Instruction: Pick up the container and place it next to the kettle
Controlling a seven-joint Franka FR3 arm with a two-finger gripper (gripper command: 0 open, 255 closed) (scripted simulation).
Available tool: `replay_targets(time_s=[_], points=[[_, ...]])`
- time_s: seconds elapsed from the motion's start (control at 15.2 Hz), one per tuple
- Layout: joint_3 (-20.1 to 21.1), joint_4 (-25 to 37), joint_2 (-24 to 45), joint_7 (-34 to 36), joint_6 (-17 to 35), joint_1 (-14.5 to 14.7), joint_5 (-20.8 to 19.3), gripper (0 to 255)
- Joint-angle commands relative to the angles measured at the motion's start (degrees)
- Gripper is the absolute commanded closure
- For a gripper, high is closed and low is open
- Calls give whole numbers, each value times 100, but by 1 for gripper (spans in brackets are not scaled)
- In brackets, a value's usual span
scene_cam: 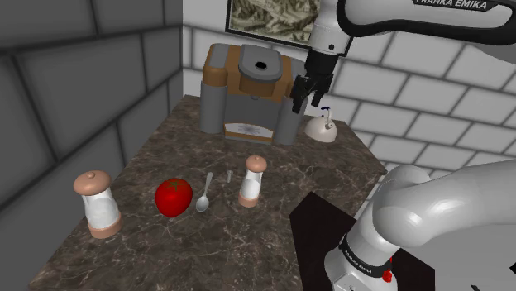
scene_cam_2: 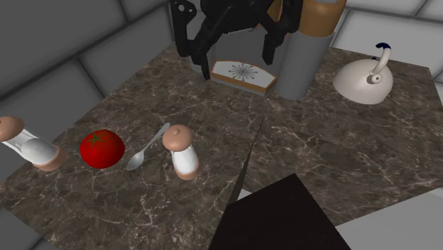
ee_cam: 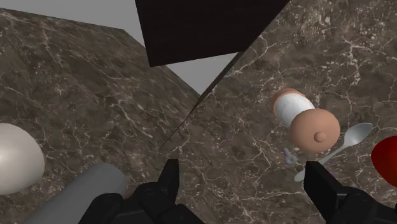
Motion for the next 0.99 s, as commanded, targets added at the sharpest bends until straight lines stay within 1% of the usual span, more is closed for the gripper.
replay_targets(time_s=[0.0,0.46,0.92], points=[[0,0,0,0,0,0,0,0],[343,-720,507,481,1241,237,351,0],[718,-1080,1424,925,2563,479,655,0]])
